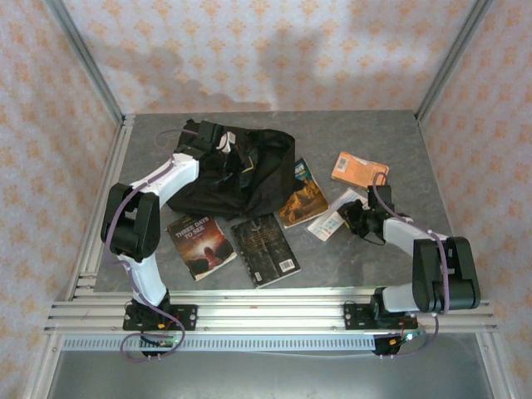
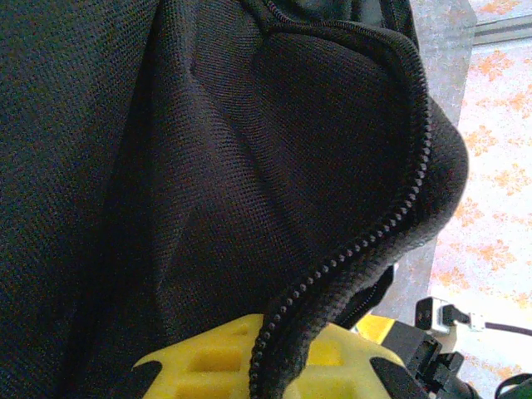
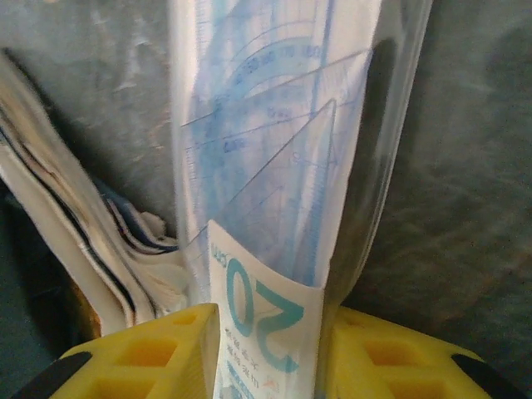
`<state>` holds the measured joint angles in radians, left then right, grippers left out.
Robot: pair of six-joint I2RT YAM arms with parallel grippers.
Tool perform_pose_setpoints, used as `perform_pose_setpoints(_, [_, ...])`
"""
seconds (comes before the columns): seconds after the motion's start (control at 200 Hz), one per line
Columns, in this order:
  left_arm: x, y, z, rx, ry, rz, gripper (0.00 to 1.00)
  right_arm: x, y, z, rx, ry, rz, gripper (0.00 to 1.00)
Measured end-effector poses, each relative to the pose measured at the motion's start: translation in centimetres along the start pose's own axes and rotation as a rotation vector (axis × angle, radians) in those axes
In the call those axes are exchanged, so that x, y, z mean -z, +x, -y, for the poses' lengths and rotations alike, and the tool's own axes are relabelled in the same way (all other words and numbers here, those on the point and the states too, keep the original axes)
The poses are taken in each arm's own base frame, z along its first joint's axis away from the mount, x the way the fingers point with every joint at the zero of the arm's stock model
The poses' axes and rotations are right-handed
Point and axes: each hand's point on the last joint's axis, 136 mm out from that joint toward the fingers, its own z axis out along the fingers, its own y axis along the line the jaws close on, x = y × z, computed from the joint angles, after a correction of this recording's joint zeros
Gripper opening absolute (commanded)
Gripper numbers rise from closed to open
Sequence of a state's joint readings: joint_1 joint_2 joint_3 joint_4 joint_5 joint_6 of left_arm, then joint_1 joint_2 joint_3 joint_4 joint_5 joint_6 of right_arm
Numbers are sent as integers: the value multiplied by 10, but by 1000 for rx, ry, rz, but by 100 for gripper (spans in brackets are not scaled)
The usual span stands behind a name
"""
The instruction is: Pack books, pencil case, and school supplies into a backpack
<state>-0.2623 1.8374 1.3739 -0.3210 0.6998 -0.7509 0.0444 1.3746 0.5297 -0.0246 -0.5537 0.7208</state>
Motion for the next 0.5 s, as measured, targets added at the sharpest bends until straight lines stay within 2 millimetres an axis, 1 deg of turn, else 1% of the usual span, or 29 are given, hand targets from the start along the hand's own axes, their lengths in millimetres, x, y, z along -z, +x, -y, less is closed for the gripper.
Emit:
perform_pose_setpoints(0.105, [0, 0, 0, 0, 0, 0, 0, 0, -2, -9, 14, -25, 4, 36])
perform_pose_setpoints(0.29, [0, 0, 0, 0, 0, 0, 0, -6, -7, -15, 12, -53, 14, 34])
perform_pose_setpoints(0.325, [0, 0, 0, 0, 0, 0, 0, -7, -9, -15, 11, -58, 18, 32])
perform_pose_setpoints(0.43, [0, 0, 0, 0, 0, 0, 0, -13, -12, -16, -13, -64, 22, 20])
perform_pose_setpoints(0.5, [0, 0, 0, 0, 0, 0, 0, -14, -13, -16, -20, -66, 25, 14])
